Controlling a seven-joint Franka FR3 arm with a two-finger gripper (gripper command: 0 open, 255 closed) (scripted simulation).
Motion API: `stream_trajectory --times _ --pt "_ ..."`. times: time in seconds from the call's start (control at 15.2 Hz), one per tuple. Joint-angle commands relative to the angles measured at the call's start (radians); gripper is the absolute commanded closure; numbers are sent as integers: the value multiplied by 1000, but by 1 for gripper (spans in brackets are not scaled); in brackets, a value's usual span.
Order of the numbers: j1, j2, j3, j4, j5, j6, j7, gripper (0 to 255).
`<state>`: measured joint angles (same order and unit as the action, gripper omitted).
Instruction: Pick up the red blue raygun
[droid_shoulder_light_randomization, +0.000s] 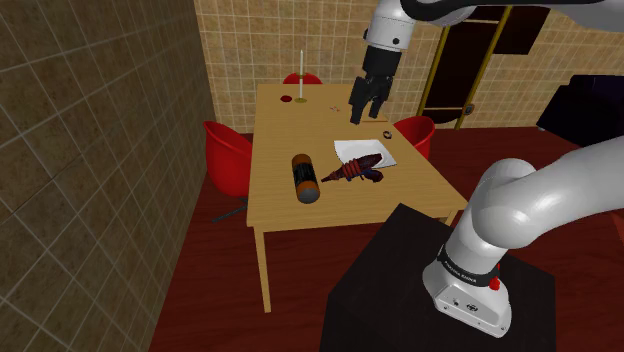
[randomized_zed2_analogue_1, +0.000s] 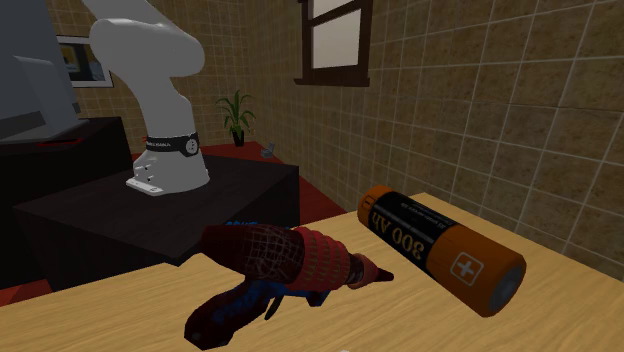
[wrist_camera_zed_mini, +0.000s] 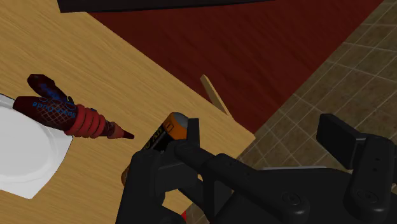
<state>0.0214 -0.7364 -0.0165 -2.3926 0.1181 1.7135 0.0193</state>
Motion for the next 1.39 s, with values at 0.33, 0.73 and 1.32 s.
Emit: stream_trajectory --times 0.33,0.73,1.32 --pt "-6 112 -60 -30 -78 76 -154 0" --pt "-17 282 -123 -29 -170 180 -325 0" --pt "-39 593 -195 52 -288 341 -546 0"
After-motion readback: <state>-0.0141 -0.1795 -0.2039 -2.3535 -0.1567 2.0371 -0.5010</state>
